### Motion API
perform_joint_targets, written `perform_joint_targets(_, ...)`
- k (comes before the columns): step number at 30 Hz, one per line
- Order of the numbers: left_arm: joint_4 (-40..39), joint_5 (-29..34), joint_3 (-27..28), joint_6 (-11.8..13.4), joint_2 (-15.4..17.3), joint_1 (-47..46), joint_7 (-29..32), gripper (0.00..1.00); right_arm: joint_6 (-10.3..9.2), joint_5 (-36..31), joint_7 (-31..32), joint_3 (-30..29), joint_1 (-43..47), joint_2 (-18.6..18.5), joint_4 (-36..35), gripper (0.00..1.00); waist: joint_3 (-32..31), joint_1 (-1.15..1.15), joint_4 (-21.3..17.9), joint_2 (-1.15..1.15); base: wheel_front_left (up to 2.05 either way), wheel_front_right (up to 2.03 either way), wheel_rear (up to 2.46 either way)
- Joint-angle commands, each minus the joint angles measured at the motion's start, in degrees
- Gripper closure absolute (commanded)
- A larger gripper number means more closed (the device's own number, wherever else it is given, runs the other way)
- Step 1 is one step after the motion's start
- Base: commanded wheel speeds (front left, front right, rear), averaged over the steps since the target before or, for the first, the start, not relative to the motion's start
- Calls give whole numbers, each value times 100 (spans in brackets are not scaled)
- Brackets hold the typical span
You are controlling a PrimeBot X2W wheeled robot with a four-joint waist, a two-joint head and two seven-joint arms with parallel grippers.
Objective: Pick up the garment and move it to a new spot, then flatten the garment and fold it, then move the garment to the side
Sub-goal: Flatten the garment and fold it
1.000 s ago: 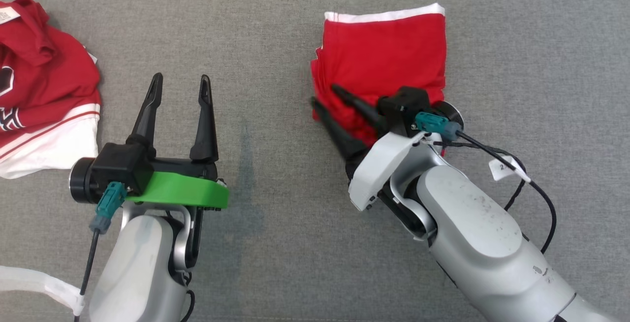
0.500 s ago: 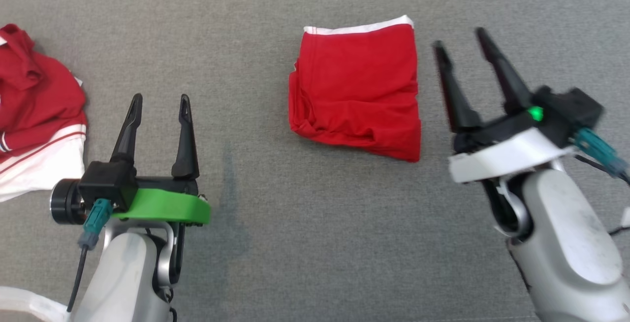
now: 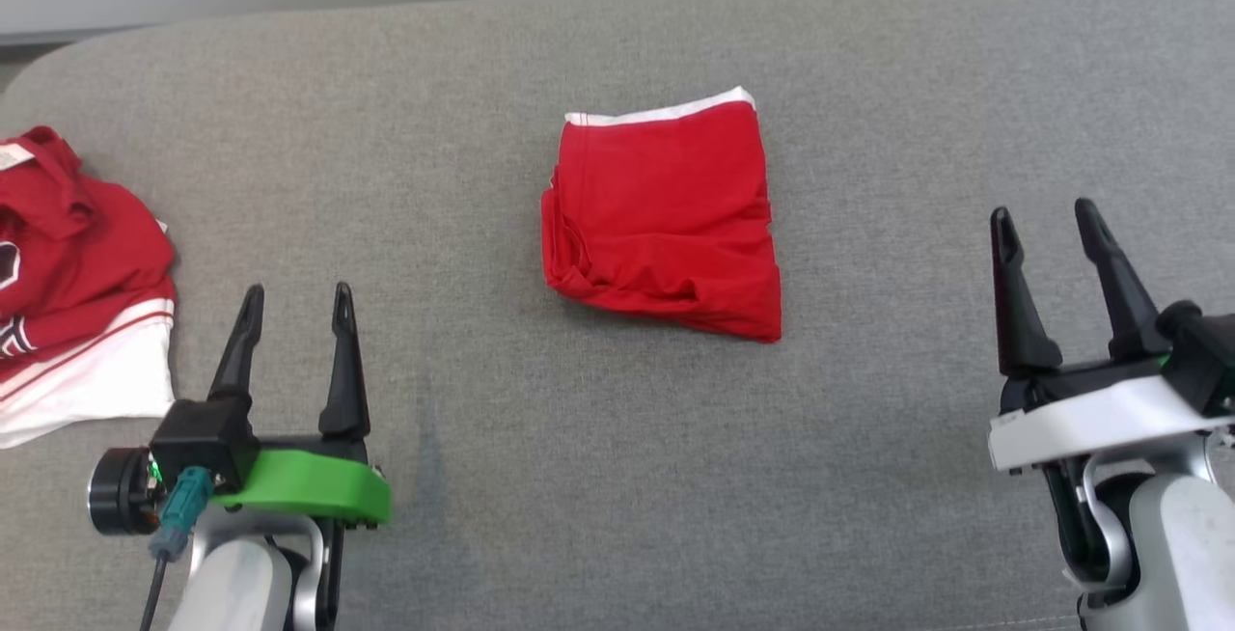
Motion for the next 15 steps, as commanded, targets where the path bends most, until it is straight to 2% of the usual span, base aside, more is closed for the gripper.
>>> perform_joint_targets(1, -12, -56, 7, 2, 55, 150, 9, 0, -7, -60, 49, -24, 149, 40, -73, 0, -214, 0, -10, 0, 0, 0, 0)
perform_joint_targets(15, -38, -71, -132, 15, 126, 472, 82, 0, -7, -177, 348, -73, 770, 216, -398, 0, -549, 0, 8, 0, 0, 0, 0)
